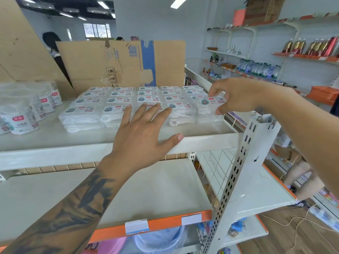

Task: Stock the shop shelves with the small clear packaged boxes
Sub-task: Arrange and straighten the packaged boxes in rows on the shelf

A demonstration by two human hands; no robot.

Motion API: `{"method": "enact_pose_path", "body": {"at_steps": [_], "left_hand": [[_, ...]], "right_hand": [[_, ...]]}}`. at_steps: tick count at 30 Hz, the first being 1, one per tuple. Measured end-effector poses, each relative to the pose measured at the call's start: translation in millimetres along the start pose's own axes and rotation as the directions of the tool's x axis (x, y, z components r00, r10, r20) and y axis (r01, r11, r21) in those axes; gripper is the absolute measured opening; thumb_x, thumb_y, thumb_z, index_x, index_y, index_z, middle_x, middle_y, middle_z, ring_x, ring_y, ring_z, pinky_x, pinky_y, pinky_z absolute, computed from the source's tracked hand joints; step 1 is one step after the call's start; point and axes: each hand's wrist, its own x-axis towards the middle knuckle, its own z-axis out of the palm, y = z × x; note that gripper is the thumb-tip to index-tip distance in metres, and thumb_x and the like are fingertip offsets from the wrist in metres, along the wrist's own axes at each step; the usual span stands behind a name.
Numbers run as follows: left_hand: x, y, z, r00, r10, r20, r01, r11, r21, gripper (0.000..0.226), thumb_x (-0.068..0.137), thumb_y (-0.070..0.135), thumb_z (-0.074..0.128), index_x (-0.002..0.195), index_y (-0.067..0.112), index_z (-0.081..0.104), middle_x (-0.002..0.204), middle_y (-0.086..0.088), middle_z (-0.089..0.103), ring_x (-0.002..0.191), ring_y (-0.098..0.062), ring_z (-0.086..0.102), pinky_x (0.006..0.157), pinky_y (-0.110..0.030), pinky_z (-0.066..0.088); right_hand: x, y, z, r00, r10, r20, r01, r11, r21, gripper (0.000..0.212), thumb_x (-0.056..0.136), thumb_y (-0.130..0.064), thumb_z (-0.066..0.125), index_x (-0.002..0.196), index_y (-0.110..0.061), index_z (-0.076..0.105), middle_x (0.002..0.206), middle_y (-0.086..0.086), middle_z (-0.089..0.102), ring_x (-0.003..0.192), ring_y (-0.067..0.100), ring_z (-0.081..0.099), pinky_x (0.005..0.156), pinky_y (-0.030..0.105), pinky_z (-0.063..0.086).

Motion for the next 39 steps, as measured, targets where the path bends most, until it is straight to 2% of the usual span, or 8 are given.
{"method": "enact_pose_path", "body": {"at_steps": [5,12,16,19,22,27,32,39], "left_hand": [[9,6,0,0.998,0.033,0.050,-0.033,0.999,0.011,0.089,0.085,0.088,0.014,0.161,0.042,0.018,0.170,0.013,0.017,0.159,-0.016,0.007,0.127,-0.053,-0.002],[27,16,0,0.996,0.080,0.045,-0.079,0.997,-0.012,0.086,0.084,0.090,0.017,0.157,0.045,0.022,0.168,0.011,0.024,0.158,-0.019,0.012,0.127,-0.054,0.000],[49,32,1,0.986,0.154,0.056,-0.154,0.988,-0.011,0.087,0.085,0.089,0.017,0.160,0.044,0.016,0.170,0.010,0.017,0.159,-0.019,0.008,0.126,-0.054,-0.004],[58,38,9,0.981,0.165,0.098,-0.167,0.986,0.014,0.089,0.084,0.090,0.012,0.160,0.045,0.014,0.171,0.010,0.016,0.159,-0.018,0.004,0.125,-0.057,-0.007],[59,38,14,0.982,0.144,0.124,-0.147,0.989,0.010,0.087,0.084,0.089,0.009,0.160,0.047,0.011,0.170,0.009,0.018,0.159,-0.019,0.004,0.124,-0.058,-0.007],[58,38,16,0.983,0.137,0.124,-0.141,0.990,0.027,0.085,0.085,0.089,0.008,0.160,0.048,0.008,0.171,0.010,0.016,0.159,-0.018,0.003,0.124,-0.059,-0.008],[58,38,16,0.985,0.138,0.109,-0.141,0.990,0.023,0.084,0.087,0.088,0.010,0.160,0.047,0.010,0.171,0.010,0.017,0.159,-0.018,0.005,0.124,-0.059,-0.007],[58,38,18,0.985,0.136,0.108,-0.139,0.990,0.022,0.084,0.086,0.088,0.010,0.159,0.047,0.009,0.170,0.011,0.018,0.159,-0.018,0.006,0.124,-0.060,-0.005]], "right_hand": [[12,7,13,0.997,-0.038,0.071,0.033,0.997,0.064,0.052,0.084,-0.037,0.082,0.128,-0.037,0.054,0.137,-0.012,0.054,0.117,0.018,0.055,0.097,0.036,0.042],[21,9,-3,0.991,-0.062,0.122,0.057,0.998,0.041,0.046,0.086,-0.054,0.074,0.128,-0.046,0.059,0.130,-0.014,0.055,0.124,0.014,0.054,0.103,0.036,0.041],[58,8,-18,0.999,-0.042,-0.020,0.046,0.979,0.198,0.021,0.100,-0.035,0.060,0.119,-0.035,0.069,0.112,-0.019,0.064,0.121,0.015,0.059,0.104,0.031,0.040],[97,11,-13,0.999,0.002,0.042,-0.006,0.996,0.090,0.032,0.105,-0.027,0.048,0.132,-0.029,0.065,0.136,-0.008,0.058,0.132,0.020,0.051,0.101,0.028,0.035],[130,15,-8,0.990,0.053,0.133,-0.051,0.999,-0.021,0.039,0.106,-0.024,0.043,0.142,-0.027,0.056,0.156,0.000,0.045,0.142,0.025,0.042,0.114,0.037,0.032],[151,16,-1,0.980,0.040,0.194,-0.018,0.993,-0.116,0.038,0.108,-0.019,0.040,0.141,-0.011,0.056,0.149,0.014,0.051,0.137,0.035,0.045,0.114,0.044,0.037],[150,12,4,0.975,0.042,0.217,-0.020,0.995,-0.102,0.049,0.106,-0.006,0.037,0.150,-0.024,0.049,0.162,-0.007,0.036,0.149,0.018,0.031,0.117,0.032,0.027],[144,6,2,0.981,0.015,0.193,0.000,0.997,-0.082,0.060,0.101,0.005,0.034,0.151,-0.026,0.048,0.164,-0.004,0.031,0.152,0.018,0.025,0.119,0.032,0.024]]}}
